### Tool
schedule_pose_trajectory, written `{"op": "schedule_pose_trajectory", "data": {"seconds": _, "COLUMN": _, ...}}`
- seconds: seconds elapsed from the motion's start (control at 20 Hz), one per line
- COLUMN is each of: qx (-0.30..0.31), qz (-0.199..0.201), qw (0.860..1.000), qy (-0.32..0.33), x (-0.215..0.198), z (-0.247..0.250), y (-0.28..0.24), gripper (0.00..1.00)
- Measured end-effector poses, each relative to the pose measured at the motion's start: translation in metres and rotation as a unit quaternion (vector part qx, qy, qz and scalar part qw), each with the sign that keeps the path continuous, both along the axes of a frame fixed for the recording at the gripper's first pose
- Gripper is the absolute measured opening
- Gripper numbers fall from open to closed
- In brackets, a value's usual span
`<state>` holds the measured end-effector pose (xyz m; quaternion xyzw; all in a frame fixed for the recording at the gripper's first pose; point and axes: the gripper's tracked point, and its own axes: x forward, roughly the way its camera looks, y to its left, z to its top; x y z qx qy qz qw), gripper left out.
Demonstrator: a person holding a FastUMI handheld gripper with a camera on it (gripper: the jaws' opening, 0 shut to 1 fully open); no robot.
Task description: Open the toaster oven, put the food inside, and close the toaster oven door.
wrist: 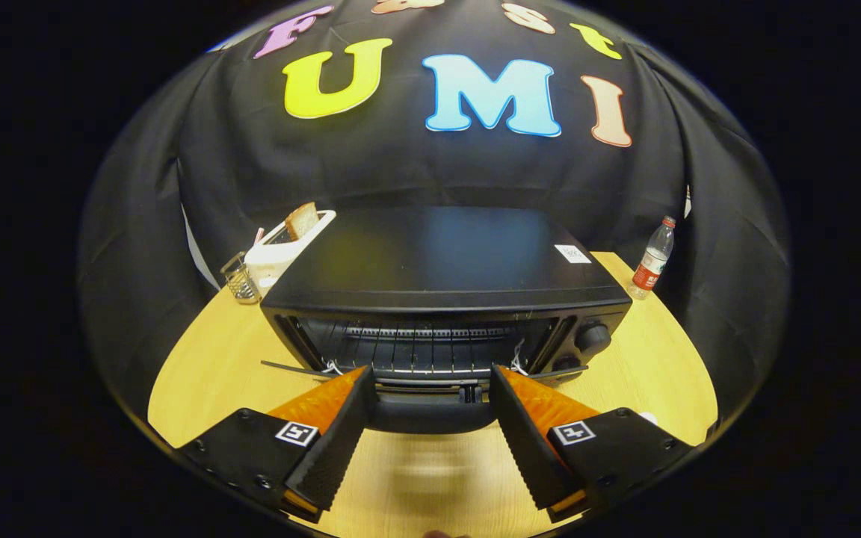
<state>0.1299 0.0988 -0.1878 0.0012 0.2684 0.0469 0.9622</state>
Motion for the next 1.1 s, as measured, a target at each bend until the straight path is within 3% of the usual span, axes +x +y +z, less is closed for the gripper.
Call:
{"op": "schedule_pose_trajectory", "data": {"seconds": 0.4, "qx": -0.020, "qz": 0.011, "qw": 0.999, "qy": 0.041, "x": -0.045, "z": -0.040, "y": -0.001, "gripper": 0.99}}
{"op": "schedule_pose_trajectory", "data": {"seconds": 0.75, "qx": -0.054, "qz": 0.048, "qw": 0.982, "qy": 0.176, "x": -0.082, "z": -0.132, "y": -0.007, "gripper": 0.98}}
{"op": "schedule_pose_trajectory", "data": {"seconds": 1.1, "qx": -0.048, "qz": 0.061, "qw": 0.982, "qy": 0.173, "x": -0.098, "z": -0.118, "y": -0.019, "gripper": 0.98}}
